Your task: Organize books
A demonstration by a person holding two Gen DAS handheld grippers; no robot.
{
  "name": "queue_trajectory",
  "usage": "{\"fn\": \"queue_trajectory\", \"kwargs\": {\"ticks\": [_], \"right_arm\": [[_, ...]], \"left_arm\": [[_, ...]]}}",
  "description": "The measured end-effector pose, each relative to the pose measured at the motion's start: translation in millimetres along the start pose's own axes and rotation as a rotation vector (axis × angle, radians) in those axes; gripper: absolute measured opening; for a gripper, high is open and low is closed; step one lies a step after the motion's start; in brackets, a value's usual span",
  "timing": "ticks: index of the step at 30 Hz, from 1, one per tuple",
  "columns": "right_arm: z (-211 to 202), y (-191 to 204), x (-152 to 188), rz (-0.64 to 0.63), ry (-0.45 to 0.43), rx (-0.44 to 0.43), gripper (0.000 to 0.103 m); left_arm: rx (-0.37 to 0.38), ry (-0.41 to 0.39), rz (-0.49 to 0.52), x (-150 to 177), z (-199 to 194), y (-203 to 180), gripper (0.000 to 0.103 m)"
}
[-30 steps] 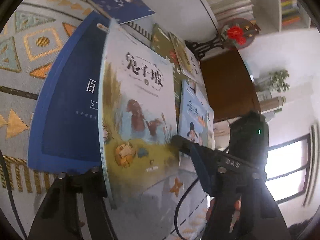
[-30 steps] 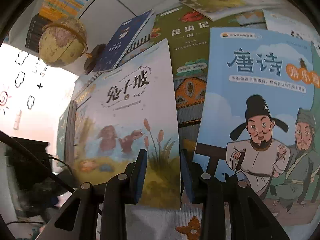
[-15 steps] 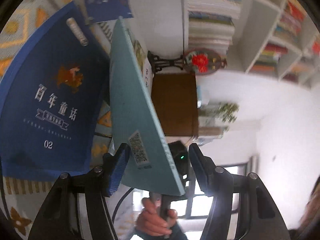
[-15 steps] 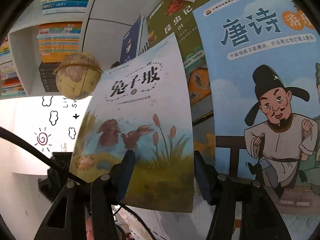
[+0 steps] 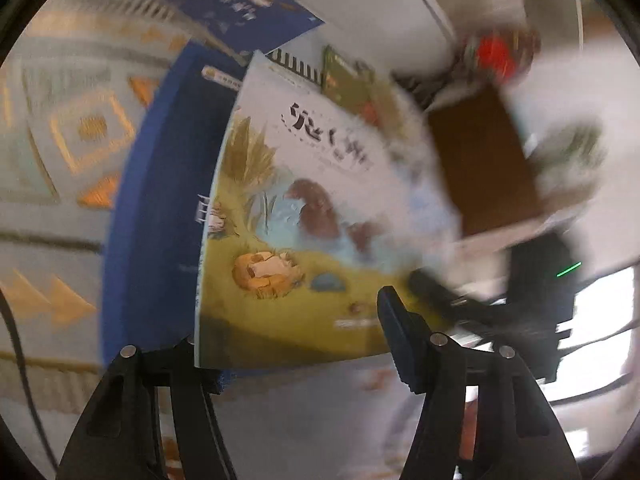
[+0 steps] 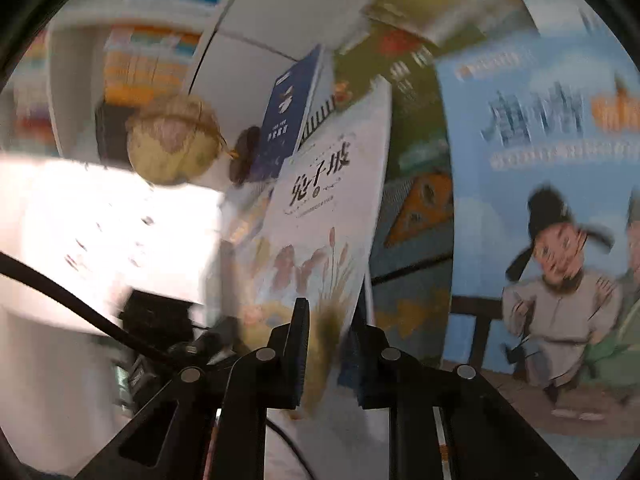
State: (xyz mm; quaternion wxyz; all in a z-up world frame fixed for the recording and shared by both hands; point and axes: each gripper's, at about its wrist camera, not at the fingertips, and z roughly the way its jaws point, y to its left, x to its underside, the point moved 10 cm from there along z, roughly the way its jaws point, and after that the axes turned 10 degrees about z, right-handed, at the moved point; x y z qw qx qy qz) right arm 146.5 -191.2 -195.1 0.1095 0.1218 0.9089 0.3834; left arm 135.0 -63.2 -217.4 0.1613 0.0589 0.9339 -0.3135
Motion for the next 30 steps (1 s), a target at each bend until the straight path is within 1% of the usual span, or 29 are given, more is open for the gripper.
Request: {"fn": "queue_trajectory", "kwargs": {"ticks": [1,2,4,6,8,12,15,17,18,21,24,27,30], "right_arm": [[1,5,3,-0.053,-0.005,0.049,0.018],[2,7,5,-0.086,-0.009,0.078,0.018],[4,11,11,-0.155,-0.012,0.139,0.018],[5,13,17,-0.226,-0.015,0.203,0.018],[3,14,22,-0.256,-0.019,0.217,0.018],[-7,22,34,-0.31,-0.036,0.229,0.018],[-15,27,48,-0.389,-0.048,0.261,0.018],[-19,31,58,-0.429,-0.05,0.274,0.018],[-22,31,63,-0.443,-0.052,0.275,0.018],[-35,36,75,-0.471,-0.064,0.252,0.018],[-51,41,86,-0.506,-0.062,0.231,0.018],[-66,46,98,-0.533,-0.071,0.212,0.018],[-84,51,115,-0.563,-0.081,0.188,0.018]], "left_arm": [[-0.065,0.01,0.058,1,2,-2,0.058],[-0.122,0.013,0.117,1,3,-5,0.058],[-0.189,0.008,0.193,0,3,-11,0.058],[-0.225,-0.004,0.273,2,-1,-18,0.058],[-0.219,-0.003,0.313,5,-4,-25,0.058],[-0.201,-0.014,0.352,10,-10,-38,0.058],[-0.188,-0.027,0.394,21,-16,-54,0.058],[-0.155,-0.036,0.389,26,-20,-63,0.058],[-0.123,-0.044,0.365,29,-22,-66,0.058],[-0.07,-0.07,0.322,35,-31,-73,0.058],[-0.087,-0.104,0.352,44,-42,-90,0.058],[-0.091,-0.134,0.354,56,-54,-105,0.058],[-0.118,-0.164,0.356,72,-69,-123,0.058]]}}
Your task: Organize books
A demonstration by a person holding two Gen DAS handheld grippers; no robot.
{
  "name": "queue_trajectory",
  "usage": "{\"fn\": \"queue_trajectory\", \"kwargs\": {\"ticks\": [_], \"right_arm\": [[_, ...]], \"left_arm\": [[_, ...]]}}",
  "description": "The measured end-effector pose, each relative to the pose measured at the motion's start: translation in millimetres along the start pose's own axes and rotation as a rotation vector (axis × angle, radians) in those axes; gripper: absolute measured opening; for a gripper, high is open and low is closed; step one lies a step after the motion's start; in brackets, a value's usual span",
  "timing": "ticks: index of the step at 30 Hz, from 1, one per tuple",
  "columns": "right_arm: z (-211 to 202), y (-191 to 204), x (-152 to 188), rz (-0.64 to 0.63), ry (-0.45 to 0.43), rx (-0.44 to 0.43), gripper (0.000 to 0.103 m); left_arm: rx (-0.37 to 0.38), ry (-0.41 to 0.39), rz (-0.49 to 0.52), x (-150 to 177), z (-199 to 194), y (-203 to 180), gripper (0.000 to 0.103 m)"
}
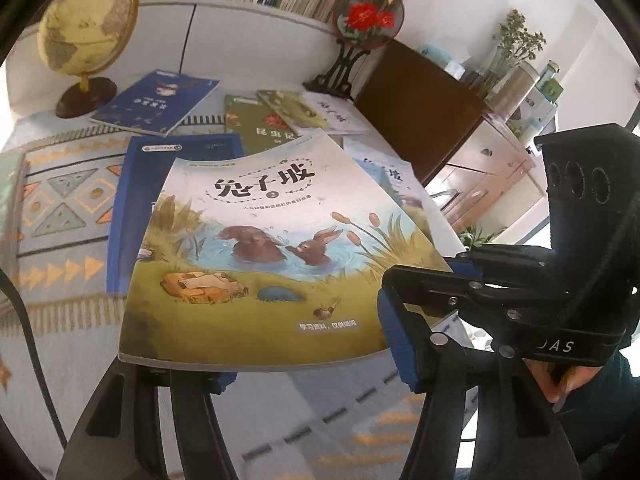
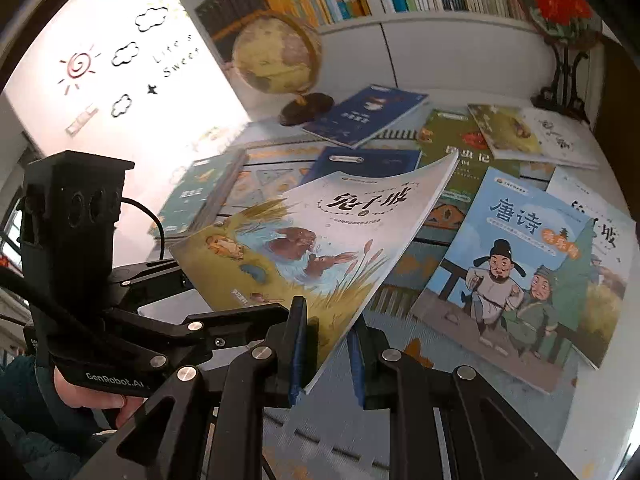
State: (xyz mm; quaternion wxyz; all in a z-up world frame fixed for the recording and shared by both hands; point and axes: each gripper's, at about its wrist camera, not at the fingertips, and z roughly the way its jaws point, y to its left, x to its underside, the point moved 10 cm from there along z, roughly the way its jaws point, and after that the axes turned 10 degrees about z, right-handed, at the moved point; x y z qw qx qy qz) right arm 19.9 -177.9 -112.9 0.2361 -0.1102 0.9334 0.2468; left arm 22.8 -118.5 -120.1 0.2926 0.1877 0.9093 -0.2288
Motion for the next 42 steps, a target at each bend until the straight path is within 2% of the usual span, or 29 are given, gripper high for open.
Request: {"fn": "queue_trajectory", "kwargs": {"ticks": [5,8,12,16,22,27,30,36,42], "right_arm": [[-32,20,19,-0.058,-0.026,-0.016,0.018],[-48,35,30,-0.094,-0.041,-0.042,0.018],[-59,65,43,-0.157,-0.049,-0.089,0.018],[-55,98,47,-0.211,-0.043,-0.145,0.018],[-24,160,38,-0.291,-0.019,-0.214,0.019],[30,206,19,-0.3,0.024,-0.267,0.019],[74,231,0,-0.275,0.056,-0.285,0.019],[152,255,-34,-0.209,0.116,-0.276,0.019],[209,263,-59,-0.13,0.15,-0.247,0.02]], "left_arm": [[-0.025,-0.051,-0.031,12,-33,-28,0.058],[-0.068,-0.086,-0.049,22,-59,-40,0.058],[-0.135,-0.12,-0.071,33,-89,-39,0.058],[-0.208,-0.16,-0.108,44,-124,-21,0.058],[-0.298,-0.205,-0.185,56,-165,37,0.058],[-0.336,-0.196,-0.228,59,-184,108,0.058],[-0.331,-0.178,-0.252,58,-186,156,0.058],[-0.297,-0.124,-0.284,53,-169,244,0.058],[-0.254,-0.096,-0.291,53,-153,296,0.058]]}}
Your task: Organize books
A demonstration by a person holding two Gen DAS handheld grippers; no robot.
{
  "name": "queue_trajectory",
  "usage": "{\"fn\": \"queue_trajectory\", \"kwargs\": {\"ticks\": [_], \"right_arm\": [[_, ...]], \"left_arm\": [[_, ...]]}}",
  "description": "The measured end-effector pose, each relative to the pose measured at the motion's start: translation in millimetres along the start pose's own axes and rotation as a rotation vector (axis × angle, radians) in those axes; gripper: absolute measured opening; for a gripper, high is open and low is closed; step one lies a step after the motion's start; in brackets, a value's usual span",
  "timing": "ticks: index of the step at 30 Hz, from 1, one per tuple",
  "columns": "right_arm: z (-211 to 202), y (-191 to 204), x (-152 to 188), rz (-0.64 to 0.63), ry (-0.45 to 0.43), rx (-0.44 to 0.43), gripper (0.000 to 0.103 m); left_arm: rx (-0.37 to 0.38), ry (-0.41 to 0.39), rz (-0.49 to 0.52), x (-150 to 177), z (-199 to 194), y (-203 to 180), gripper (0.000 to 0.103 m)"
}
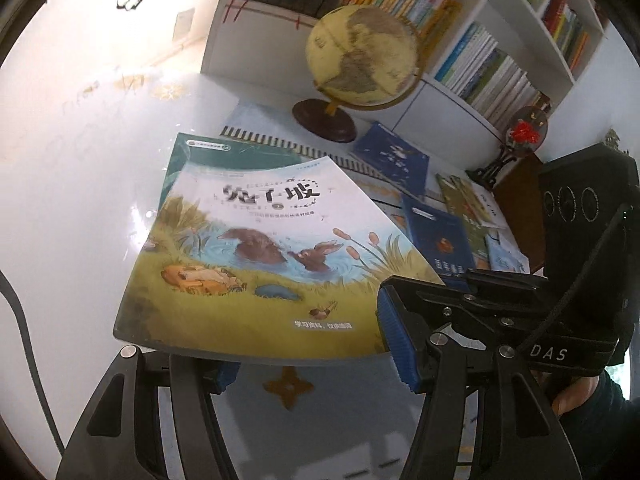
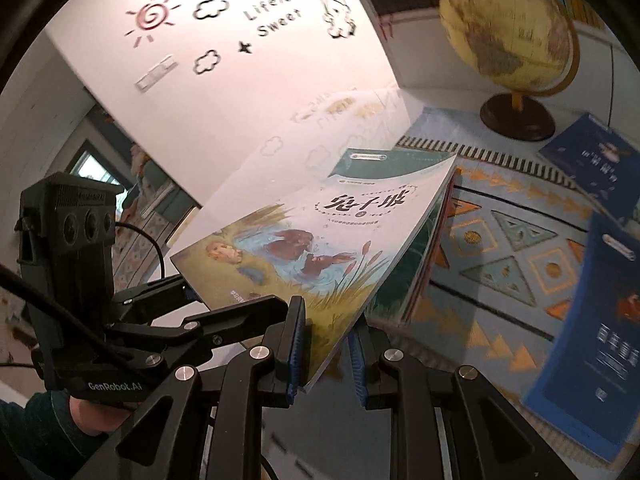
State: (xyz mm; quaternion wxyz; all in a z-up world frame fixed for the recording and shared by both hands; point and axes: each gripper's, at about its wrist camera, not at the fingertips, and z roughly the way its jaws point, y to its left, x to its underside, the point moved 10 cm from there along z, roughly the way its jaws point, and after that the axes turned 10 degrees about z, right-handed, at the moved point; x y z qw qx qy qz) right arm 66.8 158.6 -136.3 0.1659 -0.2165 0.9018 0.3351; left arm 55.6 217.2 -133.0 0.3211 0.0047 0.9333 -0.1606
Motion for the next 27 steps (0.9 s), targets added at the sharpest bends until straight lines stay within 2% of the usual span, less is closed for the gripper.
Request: {"fn": "queue_trajectory", "kwargs": {"ticks": [6,13,19,27], "right_arm": [[27,-10,-19,0.067,0.011,0.002,0.02],[45,-23,-28,0.131,0.034,0.016,0.02],[61,-27,-23,0.159,0.065,0.02,0.02],[79,-36,-5,0.187,0.123,0.04,0.021]], "left_arm": [[0.032,-0.002,-0.033,-9,15,27,0.058],[0.047,0.034,-0.075,2,25,48,0.058],[0.037,0.061,-0.1,15,24,60,0.058],[0.017,0.075,-0.17,50,15,70,0.06]]}}
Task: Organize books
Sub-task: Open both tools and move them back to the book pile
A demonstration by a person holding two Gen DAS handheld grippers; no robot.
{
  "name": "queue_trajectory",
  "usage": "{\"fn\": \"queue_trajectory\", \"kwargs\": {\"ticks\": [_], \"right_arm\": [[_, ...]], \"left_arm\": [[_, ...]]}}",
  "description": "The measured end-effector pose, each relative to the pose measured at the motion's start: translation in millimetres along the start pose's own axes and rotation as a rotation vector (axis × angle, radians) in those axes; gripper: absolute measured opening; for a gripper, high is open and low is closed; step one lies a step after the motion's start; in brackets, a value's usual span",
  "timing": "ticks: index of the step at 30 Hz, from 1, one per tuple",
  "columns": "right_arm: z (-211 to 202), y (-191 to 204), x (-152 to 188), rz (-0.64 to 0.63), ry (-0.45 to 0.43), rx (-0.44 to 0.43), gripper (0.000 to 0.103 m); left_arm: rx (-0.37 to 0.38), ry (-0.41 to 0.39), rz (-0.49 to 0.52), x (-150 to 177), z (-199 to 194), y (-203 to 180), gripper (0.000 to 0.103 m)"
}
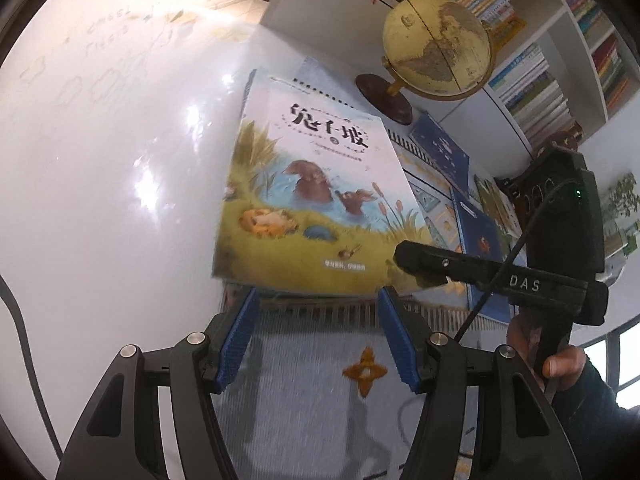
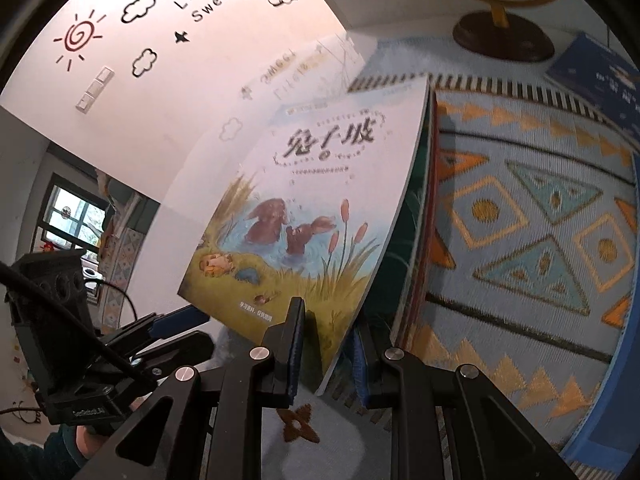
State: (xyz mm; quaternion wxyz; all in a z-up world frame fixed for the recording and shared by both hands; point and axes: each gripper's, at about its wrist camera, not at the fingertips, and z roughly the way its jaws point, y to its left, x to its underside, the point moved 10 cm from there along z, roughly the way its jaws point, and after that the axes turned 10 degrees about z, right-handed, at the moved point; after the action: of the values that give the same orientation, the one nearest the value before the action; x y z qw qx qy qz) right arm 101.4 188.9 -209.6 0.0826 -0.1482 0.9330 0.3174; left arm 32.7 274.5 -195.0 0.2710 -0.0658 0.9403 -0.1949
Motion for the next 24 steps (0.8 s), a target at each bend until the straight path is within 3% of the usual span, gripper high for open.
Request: {"fn": "queue_trajectory", "kwargs": {"ticks": [14,19,24], "right_arm": [[-19,-19,3,0.071,-0.002,0.003,0.02],[-56,-40,31,0.123,-0.047,-0.001,0.02],[-112,-65,74,0.121,-0.102,0.054,0.02]], "left_arm": [[-0.066,-0.039,-0.002,6,-26,-12,0.06],[-0.042,-0.029,0.046,16,-22,-57,0.06],[0.022,0.0,0.137,36,-10,-133,0.061]]}}
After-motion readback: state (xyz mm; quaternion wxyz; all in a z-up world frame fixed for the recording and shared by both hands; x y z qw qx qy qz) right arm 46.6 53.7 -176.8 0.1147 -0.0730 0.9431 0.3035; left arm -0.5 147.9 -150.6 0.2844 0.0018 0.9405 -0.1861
